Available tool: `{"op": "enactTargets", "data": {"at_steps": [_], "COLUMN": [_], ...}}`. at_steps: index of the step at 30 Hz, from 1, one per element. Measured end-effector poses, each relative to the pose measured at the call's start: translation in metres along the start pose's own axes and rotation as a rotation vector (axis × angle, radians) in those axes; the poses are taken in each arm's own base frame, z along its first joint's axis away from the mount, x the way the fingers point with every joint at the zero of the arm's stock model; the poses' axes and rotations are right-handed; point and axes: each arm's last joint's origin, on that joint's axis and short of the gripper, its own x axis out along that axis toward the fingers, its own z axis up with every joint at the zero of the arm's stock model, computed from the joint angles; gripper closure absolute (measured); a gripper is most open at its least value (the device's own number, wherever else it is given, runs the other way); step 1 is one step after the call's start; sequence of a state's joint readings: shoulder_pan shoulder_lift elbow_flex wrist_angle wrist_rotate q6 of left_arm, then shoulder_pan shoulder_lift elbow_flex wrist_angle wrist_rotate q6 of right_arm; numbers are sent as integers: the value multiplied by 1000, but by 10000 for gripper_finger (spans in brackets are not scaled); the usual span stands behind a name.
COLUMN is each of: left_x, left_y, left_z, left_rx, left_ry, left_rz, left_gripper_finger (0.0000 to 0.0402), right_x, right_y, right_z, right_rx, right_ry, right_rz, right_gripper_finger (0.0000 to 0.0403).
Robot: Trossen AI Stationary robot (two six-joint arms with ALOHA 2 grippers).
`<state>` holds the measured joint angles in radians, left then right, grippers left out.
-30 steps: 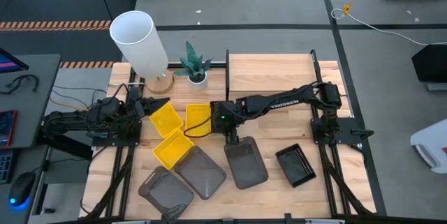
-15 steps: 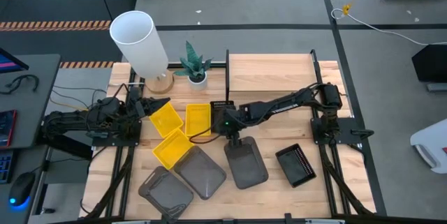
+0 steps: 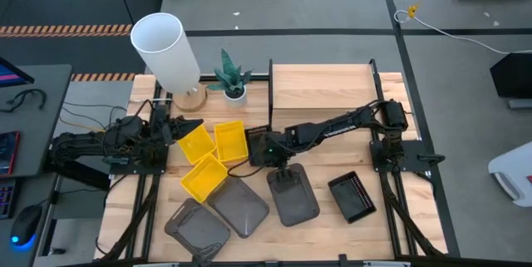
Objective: Stack baskets on shelf by color
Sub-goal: Stack the black bin on the stacked black bin
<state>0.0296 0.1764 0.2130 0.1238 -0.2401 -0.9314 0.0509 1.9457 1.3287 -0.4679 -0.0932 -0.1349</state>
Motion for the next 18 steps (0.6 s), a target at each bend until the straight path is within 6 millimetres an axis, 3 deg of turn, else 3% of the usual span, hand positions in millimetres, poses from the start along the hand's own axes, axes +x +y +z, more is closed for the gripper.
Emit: {"op": "enactTargets", "data": {"at_steps": [7, 13, 18], "left_x": [0, 0, 0], "left_y": [1, 0, 0], "left_z": [0, 0, 0], "left_rx": [2, 2, 3], "left_ry": [2, 2, 2], "left_rz": [5, 5, 6], "left_gripper_finger": [349, 349, 349], "right_x": [-40, -80, -119], "right_y": [-1, 2, 18], "right_z": [30, 41, 50], "right_rx": [11, 31, 48], "right_ry": [73, 211, 302], "right_rz": [28, 45, 54], "right_gripper_finger": [396, 394, 398]}}
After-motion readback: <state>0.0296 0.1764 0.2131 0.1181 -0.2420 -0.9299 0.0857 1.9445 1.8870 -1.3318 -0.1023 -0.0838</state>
